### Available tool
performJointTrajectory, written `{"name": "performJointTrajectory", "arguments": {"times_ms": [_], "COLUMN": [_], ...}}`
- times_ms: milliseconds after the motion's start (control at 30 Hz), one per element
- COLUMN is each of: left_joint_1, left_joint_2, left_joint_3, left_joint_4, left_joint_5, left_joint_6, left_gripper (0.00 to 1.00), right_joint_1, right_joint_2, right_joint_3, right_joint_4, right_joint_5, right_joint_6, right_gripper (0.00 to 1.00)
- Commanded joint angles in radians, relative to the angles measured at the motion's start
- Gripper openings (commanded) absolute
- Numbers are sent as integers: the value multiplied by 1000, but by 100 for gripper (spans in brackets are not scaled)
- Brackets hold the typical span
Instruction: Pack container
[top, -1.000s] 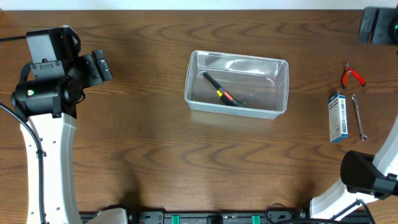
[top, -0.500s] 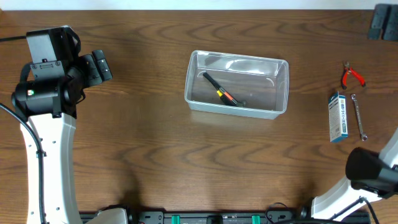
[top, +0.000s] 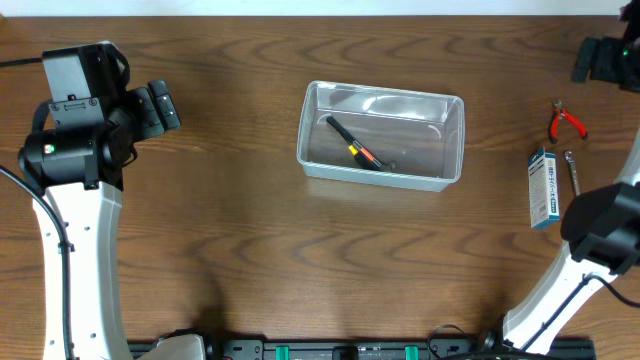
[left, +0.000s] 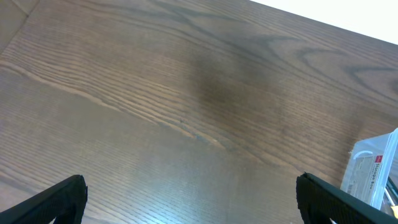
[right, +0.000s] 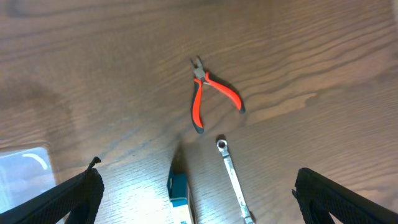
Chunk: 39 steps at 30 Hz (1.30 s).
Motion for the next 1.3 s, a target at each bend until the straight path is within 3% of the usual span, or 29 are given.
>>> {"name": "performJointTrajectory", "arguments": {"times_ms": [0, 533, 1267], "left_joint_1": [1, 2, 2], "left_joint_2": [3, 3, 3], "left_joint_3": [15, 15, 15], "left_joint_4": [0, 0, 0], "left_joint_5": [-16, -16, -16], "left_joint_6": [13, 13, 14], "left_gripper": [98, 98, 98], "right_joint_1": [-1, -2, 0], "right_joint_2": [58, 286, 436], "right_joint_3": [0, 0, -2], "right_joint_4": [2, 19, 80], "right_joint_5": [3, 23, 18], "right_joint_6": [19, 6, -19], "right_gripper": [99, 98, 96]}}
